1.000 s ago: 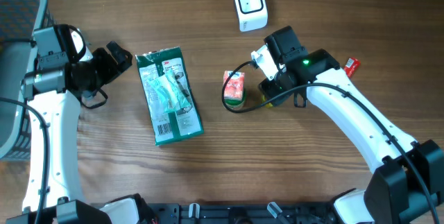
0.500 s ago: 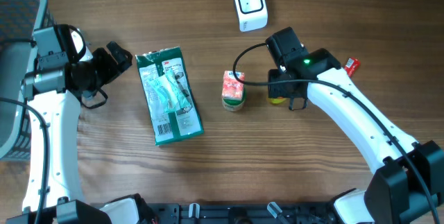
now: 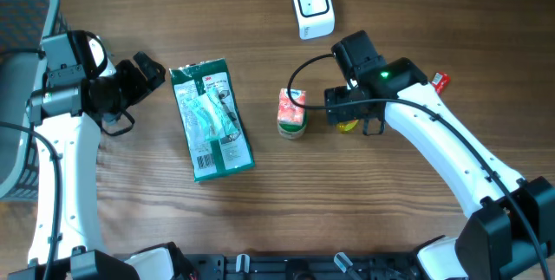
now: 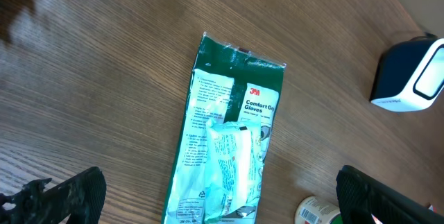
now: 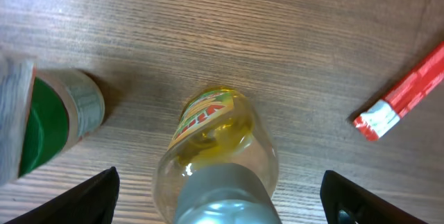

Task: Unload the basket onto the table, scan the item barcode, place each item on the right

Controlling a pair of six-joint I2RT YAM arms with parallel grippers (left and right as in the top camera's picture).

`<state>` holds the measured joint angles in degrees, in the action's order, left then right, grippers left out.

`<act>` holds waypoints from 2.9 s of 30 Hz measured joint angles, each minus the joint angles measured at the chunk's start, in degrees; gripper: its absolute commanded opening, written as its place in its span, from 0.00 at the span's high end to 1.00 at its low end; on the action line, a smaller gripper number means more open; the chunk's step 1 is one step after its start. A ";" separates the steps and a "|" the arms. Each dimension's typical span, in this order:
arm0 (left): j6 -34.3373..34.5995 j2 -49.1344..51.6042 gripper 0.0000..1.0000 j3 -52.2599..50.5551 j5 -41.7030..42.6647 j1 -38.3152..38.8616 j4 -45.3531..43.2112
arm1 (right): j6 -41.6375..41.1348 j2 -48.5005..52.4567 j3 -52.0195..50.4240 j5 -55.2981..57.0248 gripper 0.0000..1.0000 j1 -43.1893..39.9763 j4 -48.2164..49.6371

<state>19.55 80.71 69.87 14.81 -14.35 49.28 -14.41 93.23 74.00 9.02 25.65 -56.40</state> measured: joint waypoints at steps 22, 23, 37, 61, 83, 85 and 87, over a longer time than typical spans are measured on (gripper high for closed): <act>0.00 0.00 0.00 0.00 0.00 0.00 0.02 | 28.59 0.48 0.04 -2.14 0.19 0.00 3.28; 0.00 0.00 0.00 0.00 0.00 0.00 0.02 | 29.90 0.48 0.07 -2.14 0.21 0.00 2.23; 0.00 0.00 0.00 0.00 0.00 0.00 0.02 | 65.61 0.52 0.09 -2.14 0.07 0.00 0.87; 0.00 0.00 0.00 0.00 0.00 0.00 0.00 | 64.61 2.36 0.17 -7.50 0.68 -3.96 4.81; 0.00 0.00 0.00 0.00 0.00 0.00 0.02 | -15.85 -1.11 0.20 -9.68 0.74 -6.47 -1.51; 0.00 0.00 0.00 0.00 0.00 0.00 0.02 | -21.90 -1.11 0.20 -9.70 0.86 -6.47 -2.56; 0.00 0.00 0.00 0.00 0.00 0.00 0.02 | -26.62 -1.11 0.20 -9.70 0.94 -6.47 -2.82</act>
<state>19.55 80.71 69.87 14.81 -14.35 49.30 -41.04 92.12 74.19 -0.69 19.18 -59.22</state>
